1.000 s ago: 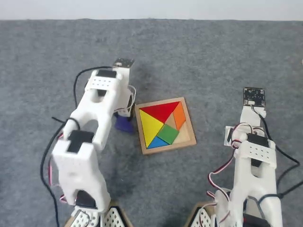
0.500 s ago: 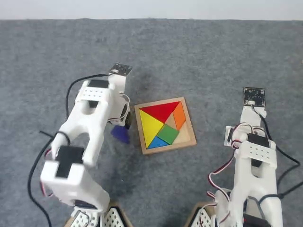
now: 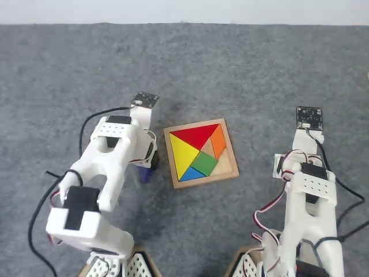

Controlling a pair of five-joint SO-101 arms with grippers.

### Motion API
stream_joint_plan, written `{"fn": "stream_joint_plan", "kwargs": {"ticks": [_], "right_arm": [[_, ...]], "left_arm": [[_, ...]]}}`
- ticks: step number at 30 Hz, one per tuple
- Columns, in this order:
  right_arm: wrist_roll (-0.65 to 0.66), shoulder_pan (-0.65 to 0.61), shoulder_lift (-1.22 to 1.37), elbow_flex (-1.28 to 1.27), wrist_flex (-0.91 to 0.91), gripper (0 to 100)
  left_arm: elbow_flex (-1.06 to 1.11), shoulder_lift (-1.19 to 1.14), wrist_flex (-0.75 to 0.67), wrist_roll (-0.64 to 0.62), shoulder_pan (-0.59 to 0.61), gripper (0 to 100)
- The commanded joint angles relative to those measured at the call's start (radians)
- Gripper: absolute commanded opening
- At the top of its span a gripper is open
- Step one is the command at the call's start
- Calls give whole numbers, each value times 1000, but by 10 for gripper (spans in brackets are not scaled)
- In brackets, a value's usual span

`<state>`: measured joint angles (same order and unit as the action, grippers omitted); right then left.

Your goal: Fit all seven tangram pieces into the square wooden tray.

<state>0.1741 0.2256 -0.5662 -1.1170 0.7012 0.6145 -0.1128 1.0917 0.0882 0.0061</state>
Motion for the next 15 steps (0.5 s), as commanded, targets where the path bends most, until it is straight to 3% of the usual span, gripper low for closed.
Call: {"fn": "stream_joint_plan", "kwargs": {"ticks": [1, 6, 15], "right_arm": [[-2, -4, -28, 29, -16, 236], [-2, -4, -28, 29, -16, 236], [-2, -4, -28, 29, -16, 236]], "left_arm": [[-28, -15, 2, 8, -8, 204], [-24, -18, 14, 32, -6, 196], [-18, -9, 18, 78, -8, 9]]}}
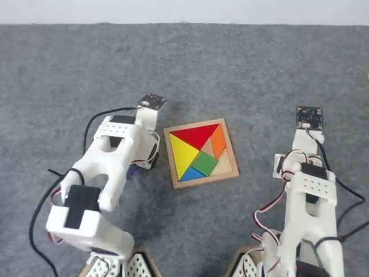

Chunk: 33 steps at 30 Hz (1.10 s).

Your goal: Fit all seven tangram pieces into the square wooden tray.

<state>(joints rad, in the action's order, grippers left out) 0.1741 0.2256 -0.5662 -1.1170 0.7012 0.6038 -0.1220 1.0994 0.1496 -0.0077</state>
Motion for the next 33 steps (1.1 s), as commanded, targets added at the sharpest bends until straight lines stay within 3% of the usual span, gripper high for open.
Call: {"fn": "stream_joint_plan", "kwargs": {"ticks": [1, 6, 13, 17, 20, 25, 33], "right_arm": [[-2, -4, -28, 29, -16, 236], [-2, -4, -28, 29, -16, 235], [-2, -4, -28, 29, -16, 235], [-2, -7, -28, 29, -16, 236], [-2, -8, -28, 29, -15, 236], [-2, -10, -28, 29, -13, 236], [-2, -5, -28, 29, -13, 236]], "left_arm": [[-12, 0, 14, 20, 6, 11], [-41, 2, 31, 37, 6, 12], [-154, 169, 250, 55, 94, 90], [54, 493, 290, 55, 86, 100], [199, 643, 227, 87, 120, 174], [209, 535, 319, 210, 115, 205], [202, 299, 315, 273, 83, 205]]}}
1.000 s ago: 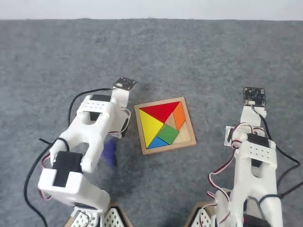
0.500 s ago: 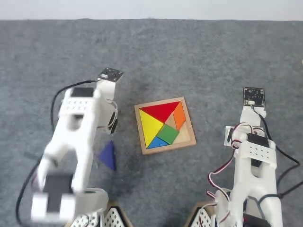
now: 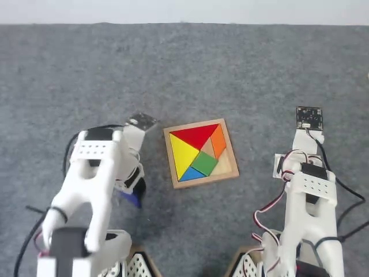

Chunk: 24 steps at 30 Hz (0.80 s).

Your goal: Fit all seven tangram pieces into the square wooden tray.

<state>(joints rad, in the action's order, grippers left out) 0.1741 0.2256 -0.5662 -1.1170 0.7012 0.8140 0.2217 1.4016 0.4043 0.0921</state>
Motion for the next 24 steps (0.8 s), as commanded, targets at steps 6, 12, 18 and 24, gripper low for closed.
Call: {"fn": "stream_joint_plan", "kwargs": {"ticks": [6, 12, 18, 24], "right_arm": [[-2, -4, -28, 29, -15, 236], [-2, -4, -28, 29, -15, 236], [-2, -2, -28, 31, -15, 236], [-2, -2, -28, 31, -15, 236]], "left_arm": [[-8, -196, -38, 44, -17, 205], [-61, -318, -101, 40, -9, 205], [-179, -419, -106, -29, -9, 205], [-203, -459, -106, -58, -9, 205]]}}
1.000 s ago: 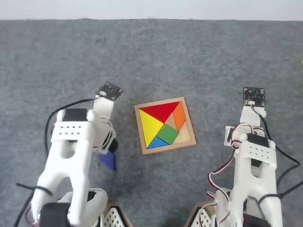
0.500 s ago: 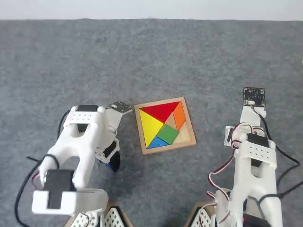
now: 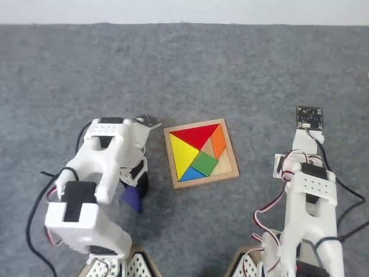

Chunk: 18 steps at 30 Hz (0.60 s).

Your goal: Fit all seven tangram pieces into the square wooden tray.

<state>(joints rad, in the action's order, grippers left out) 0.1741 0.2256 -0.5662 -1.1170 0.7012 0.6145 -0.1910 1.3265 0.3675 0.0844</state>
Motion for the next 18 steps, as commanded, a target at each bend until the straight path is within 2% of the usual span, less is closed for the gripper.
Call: {"fn": "stream_joint_plan", "kwargs": {"ticks": [1, 10, 14, 18], "right_arm": [[-2, -2, -28, 31, -15, 236], [-2, -2, -28, 31, -16, 236], [-2, -2, -28, 32, -16, 236], [-2, -2, -28, 32, -16, 236]], "left_arm": [[-4, -46, -31, -18, -2, 205], [1, -18, -69, -17, -8, 85], [65, 187, -140, -17, -3, 38], [131, 431, -84, 34, 6, 23]]}}
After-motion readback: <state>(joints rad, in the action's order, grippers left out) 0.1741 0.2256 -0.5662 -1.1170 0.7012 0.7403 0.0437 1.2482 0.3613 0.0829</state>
